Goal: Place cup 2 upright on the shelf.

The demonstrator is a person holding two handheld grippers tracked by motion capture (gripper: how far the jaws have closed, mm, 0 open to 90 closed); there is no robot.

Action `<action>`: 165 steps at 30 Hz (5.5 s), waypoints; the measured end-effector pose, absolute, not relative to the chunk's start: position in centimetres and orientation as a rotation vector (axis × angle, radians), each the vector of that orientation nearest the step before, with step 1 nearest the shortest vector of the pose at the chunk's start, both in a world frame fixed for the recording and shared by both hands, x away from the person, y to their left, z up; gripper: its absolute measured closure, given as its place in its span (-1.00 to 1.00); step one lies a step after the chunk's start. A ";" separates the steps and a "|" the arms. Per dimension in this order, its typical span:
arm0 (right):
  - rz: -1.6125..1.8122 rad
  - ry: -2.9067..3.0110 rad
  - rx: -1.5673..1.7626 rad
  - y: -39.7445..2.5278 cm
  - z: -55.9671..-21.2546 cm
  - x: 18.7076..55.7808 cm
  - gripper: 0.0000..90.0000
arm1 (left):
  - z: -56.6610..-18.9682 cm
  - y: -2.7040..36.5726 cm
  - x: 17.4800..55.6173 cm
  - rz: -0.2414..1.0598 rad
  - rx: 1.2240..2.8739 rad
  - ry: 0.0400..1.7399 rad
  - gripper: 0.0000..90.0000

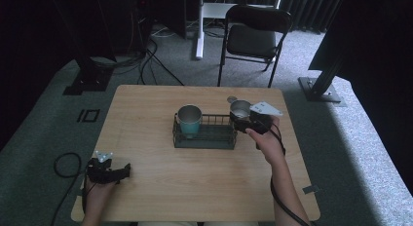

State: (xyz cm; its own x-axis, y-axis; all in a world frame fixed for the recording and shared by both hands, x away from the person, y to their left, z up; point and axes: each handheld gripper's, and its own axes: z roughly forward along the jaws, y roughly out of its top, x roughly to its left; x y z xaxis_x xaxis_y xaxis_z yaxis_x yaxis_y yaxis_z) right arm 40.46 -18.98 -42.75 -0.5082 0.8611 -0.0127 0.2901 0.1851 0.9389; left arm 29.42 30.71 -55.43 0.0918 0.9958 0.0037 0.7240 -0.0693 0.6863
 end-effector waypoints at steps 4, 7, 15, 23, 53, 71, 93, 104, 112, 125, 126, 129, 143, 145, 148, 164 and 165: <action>1.325 1.916 1.061 -18.3 -42.6 40.6 -0.60 | -55.4 30.7 29.4 0.674 1.851 1.684 -0.99; 1.329 1.924 1.053 -17.8 -42.6 40.6 -0.60 | -55.4 30.7 29.4 0.674 1.850 1.685 -0.99; 1.344 1.944 1.025 -16.3 -42.5 40.9 -0.60 | -55.4 30.7 29.4 0.674 1.850 1.685 -0.99; 1.346 1.979 1.005 -14.6 -43.0 41.1 -0.60 | -55.4 30.7 29.4 0.674 1.850 1.685 -0.99; 1.355 2.128 0.897 -13.3 -45.5 43.1 -0.60 | -55.4 30.7 29.4 0.674 1.850 1.684 -0.99; 1.338 2.215 0.872 -12.5 -47.1 43.7 -0.60 | -55.4 30.7 29.4 0.674 1.850 1.684 -0.99; 1.348 2.266 0.854 -12.7 -47.9 43.5 -0.60 | -55.4 30.7 29.4 0.674 1.850 1.684 -0.99; 1.361 2.280 0.909 -12.8 -47.7 43.4 -0.73 | -55.4 30.7 29.4 0.674 1.850 1.684 -0.99; 1.356 2.284 0.902 -13.3 -47.4 43.2 -0.73 | -55.4 30.7 29.4 0.674 1.850 1.685 -0.99; 1.370 2.254 0.870 -14.3 -47.1 42.3 -0.73 | -55.4 30.7 29.4 0.674 1.850 1.685 -0.99; 1.372 2.247 0.877 -14.5 -47.1 42.3 -0.74 | -55.4 30.7 29.4 0.674 1.850 1.684 -0.99; 1.393 2.227 0.881 -14.8 -47.0 42.1 -0.74 | -55.4 30.7 29.4 0.674 1.850 1.684 -0.99; 1.397 2.195 0.876 -16.3 -46.6 40.7 -0.74 | -55.4 30.7 29.4 0.674 1.850 1.684 -0.99; 1.398 2.191 0.879 -16.6 -46.6 40.6 -0.74 | -55.4 30.7 29.4 0.674 1.850 1.684 -0.99; 1.396 2.187 0.883 -17.0 -46.7 40.4 -0.74 | -55.4 30.7 29.4 0.674 1.850 1.684 -0.99; 1.395 2.159 0.929 -18.9 -47.2 39.2 -0.74 | -55.4 30.7 29.4 0.674 1.850 1.684 -0.99; 1.390 2.159 0.935 -19.3 -47.3 39.0 -0.74 | -55.4 30.7 29.4 0.674 1.850 1.684 -0.99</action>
State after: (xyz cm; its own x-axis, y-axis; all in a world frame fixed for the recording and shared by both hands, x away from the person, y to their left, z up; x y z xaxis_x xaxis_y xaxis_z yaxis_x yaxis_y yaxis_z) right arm 38.97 -19.27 -47.29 -0.6931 0.7205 0.0200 0.3166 0.2794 0.9065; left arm 29.42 30.71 -55.44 0.0921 0.9957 0.0043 0.7237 -0.0699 0.6866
